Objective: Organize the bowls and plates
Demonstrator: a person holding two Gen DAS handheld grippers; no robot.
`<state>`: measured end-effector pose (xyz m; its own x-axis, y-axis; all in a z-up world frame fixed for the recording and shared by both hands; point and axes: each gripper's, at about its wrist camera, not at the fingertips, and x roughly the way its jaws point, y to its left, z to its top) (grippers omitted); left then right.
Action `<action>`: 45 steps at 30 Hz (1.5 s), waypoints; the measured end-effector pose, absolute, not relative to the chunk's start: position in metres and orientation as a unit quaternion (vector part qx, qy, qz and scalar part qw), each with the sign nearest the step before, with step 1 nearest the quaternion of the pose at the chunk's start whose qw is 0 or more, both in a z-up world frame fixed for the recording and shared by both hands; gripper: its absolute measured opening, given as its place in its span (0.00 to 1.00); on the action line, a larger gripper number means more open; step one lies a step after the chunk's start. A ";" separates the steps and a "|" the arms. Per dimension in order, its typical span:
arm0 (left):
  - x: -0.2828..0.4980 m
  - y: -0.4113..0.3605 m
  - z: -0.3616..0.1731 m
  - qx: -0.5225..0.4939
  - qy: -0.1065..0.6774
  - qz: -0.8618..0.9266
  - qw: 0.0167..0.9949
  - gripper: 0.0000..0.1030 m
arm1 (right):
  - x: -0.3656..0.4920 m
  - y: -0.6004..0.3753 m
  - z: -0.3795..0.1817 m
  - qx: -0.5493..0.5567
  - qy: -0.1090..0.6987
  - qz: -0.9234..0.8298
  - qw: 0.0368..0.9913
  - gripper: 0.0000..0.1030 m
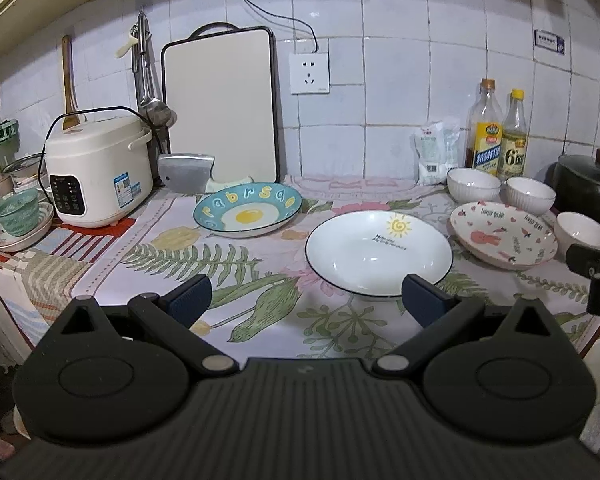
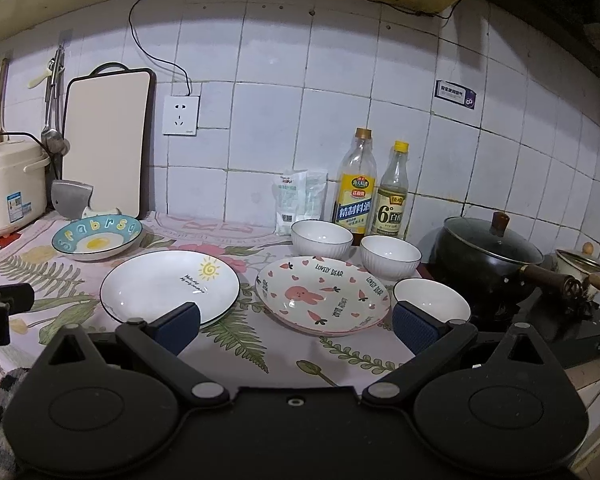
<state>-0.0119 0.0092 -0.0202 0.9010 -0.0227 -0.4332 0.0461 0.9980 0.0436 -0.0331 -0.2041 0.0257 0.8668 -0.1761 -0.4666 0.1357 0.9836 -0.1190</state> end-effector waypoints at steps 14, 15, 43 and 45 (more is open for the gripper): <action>-0.016 0.013 -0.022 0.011 0.207 -0.026 0.978 1.00 | -0.033 -0.204 0.022 -0.046 0.248 -0.081 0.964 1.00; -0.016 0.013 -0.022 0.012 0.208 -0.027 0.978 1.00 | -0.032 -0.204 0.021 -0.046 0.249 -0.080 0.964 1.00; 0.058 0.049 -0.031 -0.071 0.248 -0.002 0.966 1.00 | 0.054 -0.201 -0.028 0.012 0.272 0.108 0.956 1.00; 0.071 0.053 -0.037 -0.079 0.253 -0.011 0.964 0.98 | 0.071 -0.197 -0.042 0.010 0.292 0.116 0.949 1.00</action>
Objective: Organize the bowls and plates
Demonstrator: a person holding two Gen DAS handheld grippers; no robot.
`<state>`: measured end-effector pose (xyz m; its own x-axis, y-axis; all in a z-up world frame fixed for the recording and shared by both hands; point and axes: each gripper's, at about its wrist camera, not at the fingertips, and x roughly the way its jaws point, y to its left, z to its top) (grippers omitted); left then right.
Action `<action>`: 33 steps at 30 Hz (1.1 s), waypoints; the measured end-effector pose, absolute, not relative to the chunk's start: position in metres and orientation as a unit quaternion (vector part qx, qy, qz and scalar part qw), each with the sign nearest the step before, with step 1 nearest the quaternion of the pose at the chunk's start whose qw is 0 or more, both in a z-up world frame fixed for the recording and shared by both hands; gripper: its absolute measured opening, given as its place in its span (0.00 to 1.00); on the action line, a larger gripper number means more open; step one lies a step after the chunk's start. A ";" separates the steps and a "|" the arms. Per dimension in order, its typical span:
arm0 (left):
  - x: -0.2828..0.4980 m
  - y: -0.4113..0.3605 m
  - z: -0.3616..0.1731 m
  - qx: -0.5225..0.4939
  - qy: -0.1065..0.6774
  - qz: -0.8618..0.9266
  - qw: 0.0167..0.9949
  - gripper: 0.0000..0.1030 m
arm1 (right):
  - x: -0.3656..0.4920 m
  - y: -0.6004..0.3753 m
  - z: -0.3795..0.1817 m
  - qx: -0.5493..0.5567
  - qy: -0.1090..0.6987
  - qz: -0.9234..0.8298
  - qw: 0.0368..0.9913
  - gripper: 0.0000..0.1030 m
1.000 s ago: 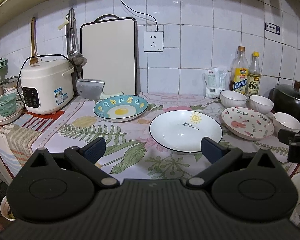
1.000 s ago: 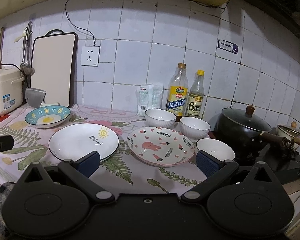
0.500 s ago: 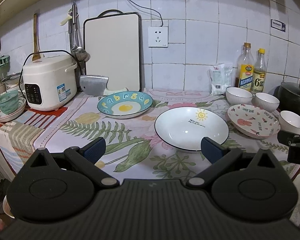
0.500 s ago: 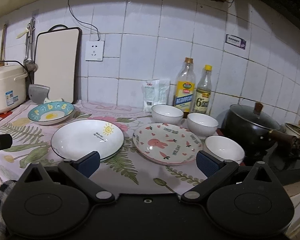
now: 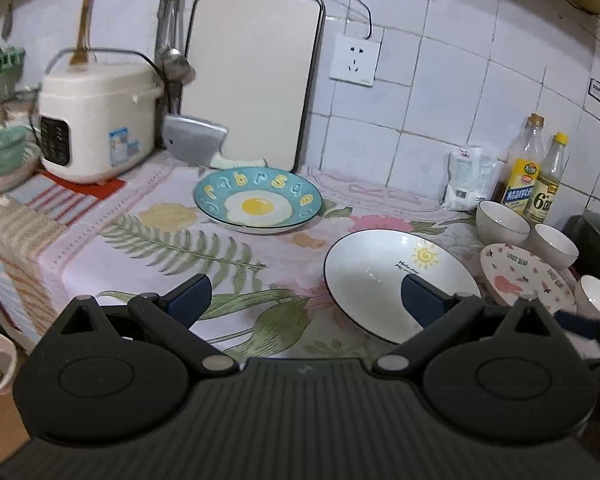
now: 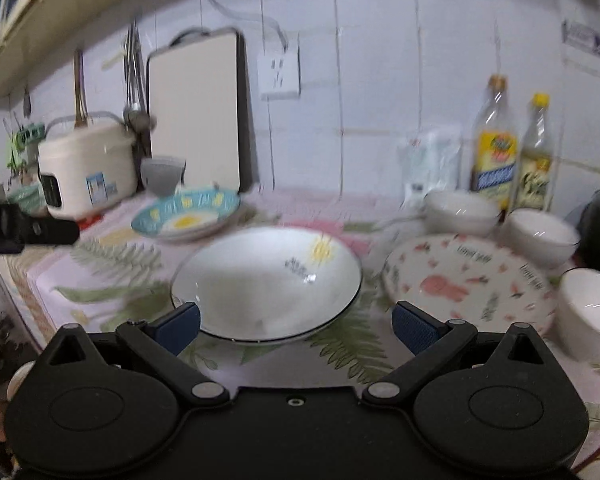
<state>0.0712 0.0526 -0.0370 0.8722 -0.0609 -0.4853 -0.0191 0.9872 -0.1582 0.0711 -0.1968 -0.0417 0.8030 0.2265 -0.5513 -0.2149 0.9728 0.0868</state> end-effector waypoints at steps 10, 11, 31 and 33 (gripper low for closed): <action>0.123 0.035 -0.080 -0.039 0.234 -0.012 0.971 0.94 | 0.119 -0.204 -0.087 0.069 0.339 0.142 0.927 0.90; 0.127 0.031 -0.082 -0.033 0.233 -0.015 0.972 0.94 | 0.122 -0.204 -0.091 0.074 0.341 0.144 0.926 0.87; 0.193 0.022 -0.130 -0.075 0.351 -0.039 0.933 0.49 | 0.162 -0.211 -0.115 0.073 0.364 0.146 0.917 0.46; 0.191 0.021 -0.129 -0.085 0.355 -0.041 0.930 0.45 | 0.159 -0.208 -0.117 0.045 0.350 0.155 0.923 0.47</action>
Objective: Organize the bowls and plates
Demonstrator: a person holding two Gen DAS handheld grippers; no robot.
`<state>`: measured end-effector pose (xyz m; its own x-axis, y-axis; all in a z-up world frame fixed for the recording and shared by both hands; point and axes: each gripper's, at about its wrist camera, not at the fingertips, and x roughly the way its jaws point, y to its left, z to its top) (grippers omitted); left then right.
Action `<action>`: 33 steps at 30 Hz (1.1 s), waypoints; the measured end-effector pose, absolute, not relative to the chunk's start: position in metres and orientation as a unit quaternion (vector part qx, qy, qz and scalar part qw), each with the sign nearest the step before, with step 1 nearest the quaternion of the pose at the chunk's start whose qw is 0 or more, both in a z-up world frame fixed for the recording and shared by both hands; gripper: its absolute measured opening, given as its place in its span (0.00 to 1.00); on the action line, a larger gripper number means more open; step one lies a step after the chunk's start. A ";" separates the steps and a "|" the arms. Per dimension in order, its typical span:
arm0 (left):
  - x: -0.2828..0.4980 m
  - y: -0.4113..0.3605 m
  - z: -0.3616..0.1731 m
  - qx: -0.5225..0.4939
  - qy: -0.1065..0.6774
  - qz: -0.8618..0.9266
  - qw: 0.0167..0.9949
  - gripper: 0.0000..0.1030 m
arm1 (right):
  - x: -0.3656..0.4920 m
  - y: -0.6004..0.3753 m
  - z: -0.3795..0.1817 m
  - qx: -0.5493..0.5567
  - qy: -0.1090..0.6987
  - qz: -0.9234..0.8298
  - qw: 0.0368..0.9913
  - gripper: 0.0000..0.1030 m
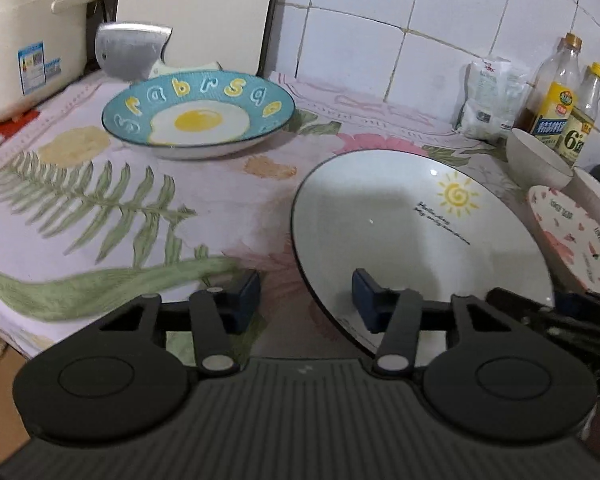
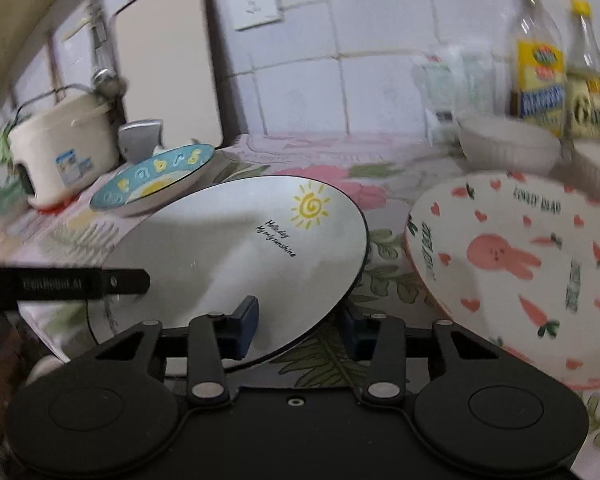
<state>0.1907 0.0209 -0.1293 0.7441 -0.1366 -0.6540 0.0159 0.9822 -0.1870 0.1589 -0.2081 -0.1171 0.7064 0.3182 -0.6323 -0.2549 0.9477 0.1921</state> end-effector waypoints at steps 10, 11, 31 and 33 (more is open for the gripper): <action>0.180 0.004 -0.128 -0.075 0.331 -0.033 0.940 0.22 | 0.168 -0.219 -0.116 0.073 0.361 0.155 0.917 0.34; 0.179 0.004 -0.128 -0.074 0.331 -0.032 0.940 0.22 | 0.167 -0.218 -0.116 0.068 0.359 0.153 0.918 0.34; 0.209 0.001 -0.083 -0.058 0.287 -0.004 0.956 0.23 | 0.201 -0.216 -0.083 0.102 0.339 0.163 0.921 0.34; 0.222 -0.001 -0.077 -0.053 0.282 -0.008 0.958 0.24 | 0.216 -0.220 -0.077 0.107 0.330 0.166 0.923 0.34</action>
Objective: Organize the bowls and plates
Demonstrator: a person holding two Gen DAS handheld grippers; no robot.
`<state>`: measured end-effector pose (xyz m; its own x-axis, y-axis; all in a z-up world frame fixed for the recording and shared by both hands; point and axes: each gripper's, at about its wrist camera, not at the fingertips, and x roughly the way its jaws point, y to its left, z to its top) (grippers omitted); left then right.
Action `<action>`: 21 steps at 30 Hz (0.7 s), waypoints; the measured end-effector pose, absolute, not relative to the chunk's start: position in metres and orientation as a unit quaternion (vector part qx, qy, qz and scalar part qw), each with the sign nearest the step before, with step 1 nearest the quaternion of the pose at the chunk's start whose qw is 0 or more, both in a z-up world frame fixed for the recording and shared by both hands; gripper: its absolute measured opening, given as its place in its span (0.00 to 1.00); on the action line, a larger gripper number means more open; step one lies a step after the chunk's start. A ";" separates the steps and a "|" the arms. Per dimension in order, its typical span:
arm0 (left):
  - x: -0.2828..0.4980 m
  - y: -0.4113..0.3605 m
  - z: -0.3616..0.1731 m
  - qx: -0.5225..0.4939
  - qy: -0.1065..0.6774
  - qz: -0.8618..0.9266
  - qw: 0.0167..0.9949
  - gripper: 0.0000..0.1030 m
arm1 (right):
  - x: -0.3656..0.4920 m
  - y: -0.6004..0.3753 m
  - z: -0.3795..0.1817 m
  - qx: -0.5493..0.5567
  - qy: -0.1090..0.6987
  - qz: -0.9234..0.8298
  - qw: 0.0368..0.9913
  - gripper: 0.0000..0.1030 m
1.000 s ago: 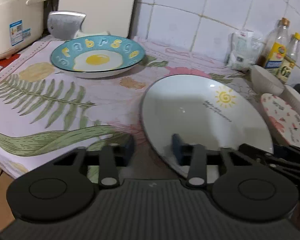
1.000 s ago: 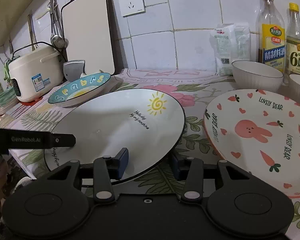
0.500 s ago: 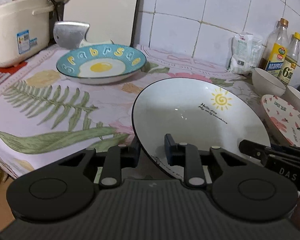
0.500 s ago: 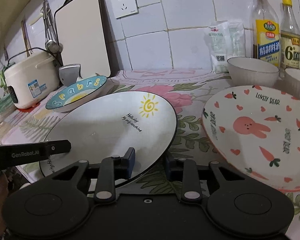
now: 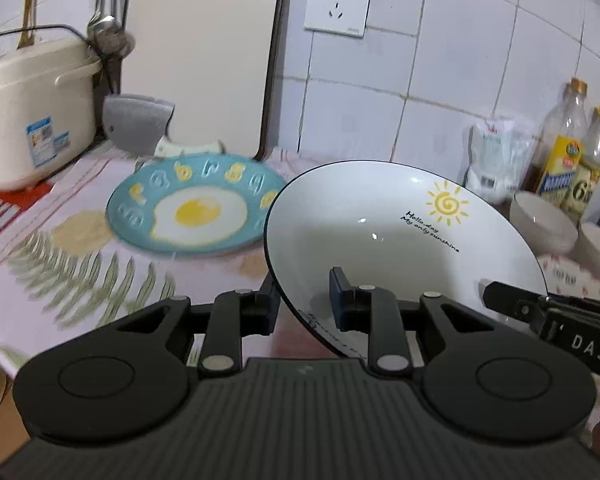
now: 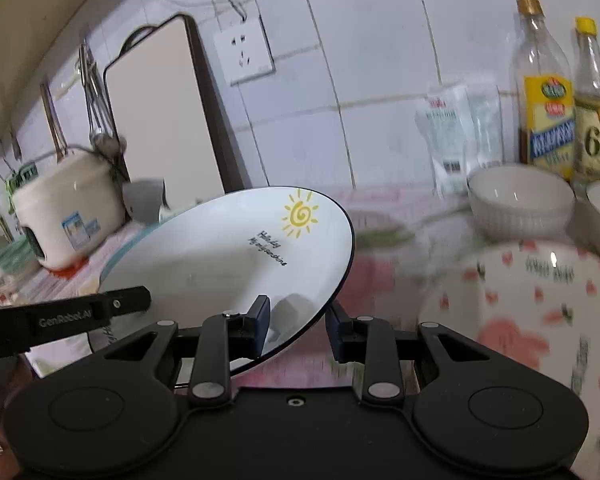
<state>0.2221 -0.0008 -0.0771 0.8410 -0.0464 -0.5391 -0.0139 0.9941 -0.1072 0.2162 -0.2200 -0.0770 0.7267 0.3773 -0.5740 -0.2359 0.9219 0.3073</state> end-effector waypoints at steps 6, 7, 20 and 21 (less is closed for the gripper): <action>0.277 -0.002 -0.066 -0.053 0.287 -0.029 0.956 0.24 | 0.265 -0.228 -0.072 0.126 0.332 0.144 0.924 0.34; 0.288 -0.003 -0.066 -0.053 0.291 -0.035 0.955 0.24 | 0.273 -0.229 -0.072 0.128 0.333 0.137 0.924 0.34; 0.378 -0.013 -0.094 -0.063 0.362 -0.069 0.927 0.24 | 0.351 -0.224 -0.099 0.080 0.388 0.070 0.915 0.35; 0.383 -0.011 -0.096 -0.064 0.372 -0.069 0.924 0.24 | 0.357 -0.219 -0.102 0.068 0.396 0.064 0.913 0.35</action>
